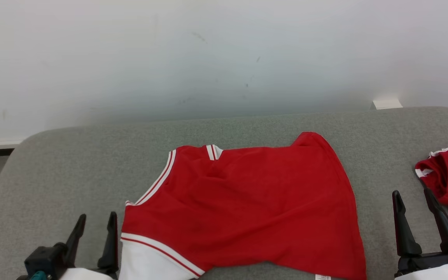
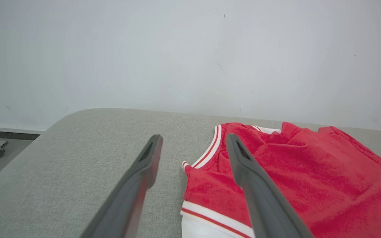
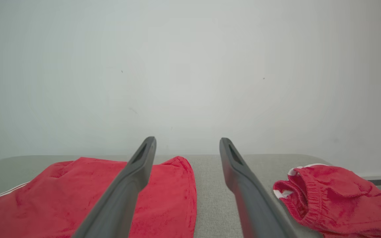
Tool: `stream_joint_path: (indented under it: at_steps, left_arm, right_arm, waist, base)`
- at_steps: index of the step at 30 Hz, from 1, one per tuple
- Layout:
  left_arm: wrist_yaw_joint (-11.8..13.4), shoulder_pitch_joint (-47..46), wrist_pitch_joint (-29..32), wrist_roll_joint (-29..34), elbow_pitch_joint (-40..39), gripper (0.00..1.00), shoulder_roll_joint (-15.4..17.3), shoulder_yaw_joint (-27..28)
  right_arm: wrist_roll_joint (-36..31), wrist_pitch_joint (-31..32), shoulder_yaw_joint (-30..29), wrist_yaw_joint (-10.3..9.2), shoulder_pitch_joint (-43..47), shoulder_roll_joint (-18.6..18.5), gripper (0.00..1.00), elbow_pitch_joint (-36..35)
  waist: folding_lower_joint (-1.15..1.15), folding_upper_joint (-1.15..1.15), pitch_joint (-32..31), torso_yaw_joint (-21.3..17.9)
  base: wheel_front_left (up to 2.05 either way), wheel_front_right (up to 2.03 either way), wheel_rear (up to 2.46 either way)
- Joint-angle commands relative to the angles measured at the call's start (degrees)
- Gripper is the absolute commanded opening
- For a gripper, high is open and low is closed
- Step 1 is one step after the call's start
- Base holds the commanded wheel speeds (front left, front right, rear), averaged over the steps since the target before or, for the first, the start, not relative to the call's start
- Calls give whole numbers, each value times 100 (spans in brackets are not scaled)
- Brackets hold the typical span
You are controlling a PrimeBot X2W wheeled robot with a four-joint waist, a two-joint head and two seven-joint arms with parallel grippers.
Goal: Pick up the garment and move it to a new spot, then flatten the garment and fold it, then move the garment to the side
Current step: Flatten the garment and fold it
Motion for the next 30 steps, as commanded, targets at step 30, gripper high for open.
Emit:
stream_joint_path:
  at_steps: [30]
  left_arm:
    - [-902, 153, -635, 1037, 637, 100, -997, 998]
  right_arm:
    - [-306, -397, 118, -13, 354, 90, 100, 142]
  waist:
    - [0, 0, -238, 10]
  base:
    - [0, 0, 0]
